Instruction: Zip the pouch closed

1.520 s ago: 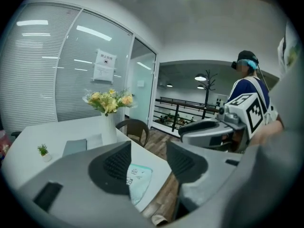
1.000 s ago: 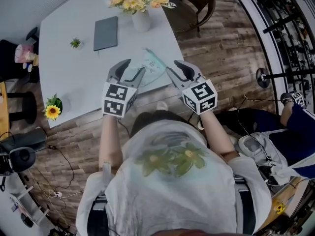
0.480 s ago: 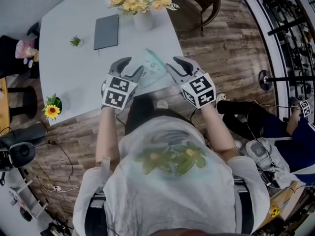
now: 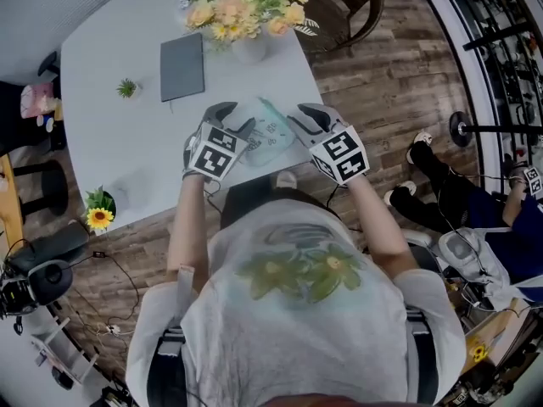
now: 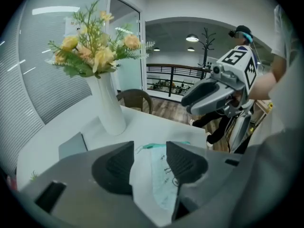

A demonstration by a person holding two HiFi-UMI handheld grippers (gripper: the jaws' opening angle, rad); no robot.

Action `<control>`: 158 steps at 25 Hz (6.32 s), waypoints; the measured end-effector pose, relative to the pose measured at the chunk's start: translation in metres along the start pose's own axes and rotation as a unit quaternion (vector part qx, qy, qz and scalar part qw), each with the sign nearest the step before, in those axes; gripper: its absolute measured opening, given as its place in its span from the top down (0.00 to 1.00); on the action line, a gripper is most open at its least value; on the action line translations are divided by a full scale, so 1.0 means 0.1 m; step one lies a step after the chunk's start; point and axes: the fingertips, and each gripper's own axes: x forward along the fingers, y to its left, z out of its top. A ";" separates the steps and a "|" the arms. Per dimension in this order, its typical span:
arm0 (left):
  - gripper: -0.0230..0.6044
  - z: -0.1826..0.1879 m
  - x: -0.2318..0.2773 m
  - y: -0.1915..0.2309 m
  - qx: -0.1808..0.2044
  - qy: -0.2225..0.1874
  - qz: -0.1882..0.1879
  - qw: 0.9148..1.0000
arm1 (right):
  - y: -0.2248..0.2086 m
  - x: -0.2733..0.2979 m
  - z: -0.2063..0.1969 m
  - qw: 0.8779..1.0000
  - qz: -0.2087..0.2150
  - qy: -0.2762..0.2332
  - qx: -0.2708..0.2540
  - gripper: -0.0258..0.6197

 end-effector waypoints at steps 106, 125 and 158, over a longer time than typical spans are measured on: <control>0.93 -0.51 1.42 0.35 0.016 0.159 -0.085 0.983 | -0.14 1.40 -0.88 0.875 0.178 0.254 -0.373 0.93; 0.93 -0.49 1.40 0.33 0.018 0.148 -0.078 0.986 | -0.13 1.32 -0.93 0.863 0.180 0.265 -0.390 0.93; 0.93 -0.51 1.41 0.33 0.015 0.147 -0.069 0.987 | -0.10 1.21 -1.03 0.858 0.178 0.270 -0.399 0.93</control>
